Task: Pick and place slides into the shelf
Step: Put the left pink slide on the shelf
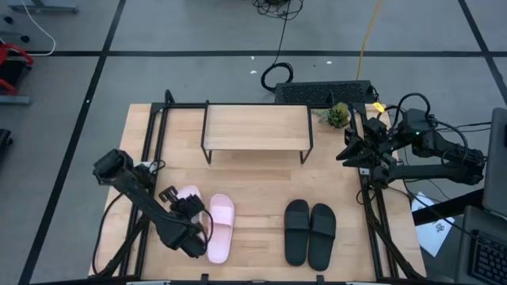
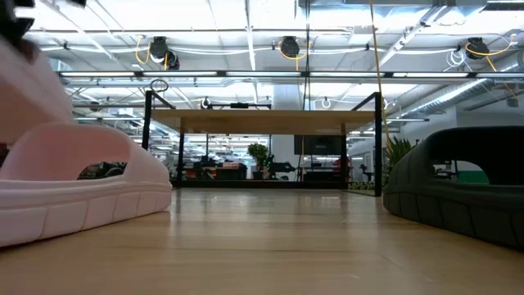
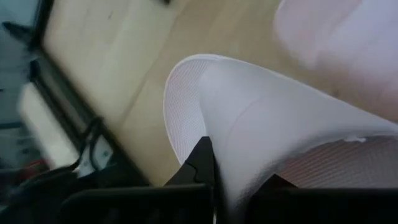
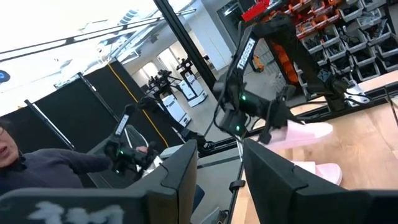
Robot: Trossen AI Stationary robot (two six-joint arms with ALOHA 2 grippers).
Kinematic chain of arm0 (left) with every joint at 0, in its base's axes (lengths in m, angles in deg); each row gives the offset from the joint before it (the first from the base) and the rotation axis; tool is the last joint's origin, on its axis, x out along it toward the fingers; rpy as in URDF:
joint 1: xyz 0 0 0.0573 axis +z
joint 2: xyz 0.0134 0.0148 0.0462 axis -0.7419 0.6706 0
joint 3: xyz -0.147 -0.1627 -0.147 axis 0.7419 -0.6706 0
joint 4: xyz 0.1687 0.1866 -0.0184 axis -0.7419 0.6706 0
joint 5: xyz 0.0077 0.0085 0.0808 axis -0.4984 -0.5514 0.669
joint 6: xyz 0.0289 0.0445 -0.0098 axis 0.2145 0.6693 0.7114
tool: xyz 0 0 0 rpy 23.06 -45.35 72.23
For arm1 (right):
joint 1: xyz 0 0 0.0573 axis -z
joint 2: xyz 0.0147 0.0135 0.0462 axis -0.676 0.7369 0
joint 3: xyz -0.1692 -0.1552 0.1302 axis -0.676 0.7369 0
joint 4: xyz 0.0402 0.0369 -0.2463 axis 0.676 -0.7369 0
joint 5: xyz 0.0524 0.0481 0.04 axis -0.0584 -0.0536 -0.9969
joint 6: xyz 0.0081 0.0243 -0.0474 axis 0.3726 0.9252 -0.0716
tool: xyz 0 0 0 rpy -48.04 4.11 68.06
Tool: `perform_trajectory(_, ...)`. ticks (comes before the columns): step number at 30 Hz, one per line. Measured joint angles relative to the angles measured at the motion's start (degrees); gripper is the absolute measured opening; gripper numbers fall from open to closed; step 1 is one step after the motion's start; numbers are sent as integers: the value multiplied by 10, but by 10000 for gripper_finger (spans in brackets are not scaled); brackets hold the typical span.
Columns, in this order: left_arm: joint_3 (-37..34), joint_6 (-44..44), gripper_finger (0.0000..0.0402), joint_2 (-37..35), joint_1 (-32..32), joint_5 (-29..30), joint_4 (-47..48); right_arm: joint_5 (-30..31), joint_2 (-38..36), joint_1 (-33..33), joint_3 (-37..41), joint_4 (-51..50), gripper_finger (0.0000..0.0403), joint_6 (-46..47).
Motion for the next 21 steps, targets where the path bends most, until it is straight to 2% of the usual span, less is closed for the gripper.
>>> perform_trajectory(2,20,-1,1,-27,6,16,-11,0,0,0,0,0,121,0)
perform_trajectory(5,41,50,1,-51,29,23,3,0,0,0,0,0,121,0)
perform_trajectory(8,81,139,1,-64,72,60,-10,1,0,0,0,0,121,0)
perform_trajectory(13,180,344,0,-69,168,171,-6,2,0,0,0,0,121,11)
perform_trajectory(18,284,596,0,-69,276,301,-5,3,0,0,0,0,121,17)
perform_trajectory(21,319,708,0,-70,360,317,-4,17,0,0,0,0,121,16)
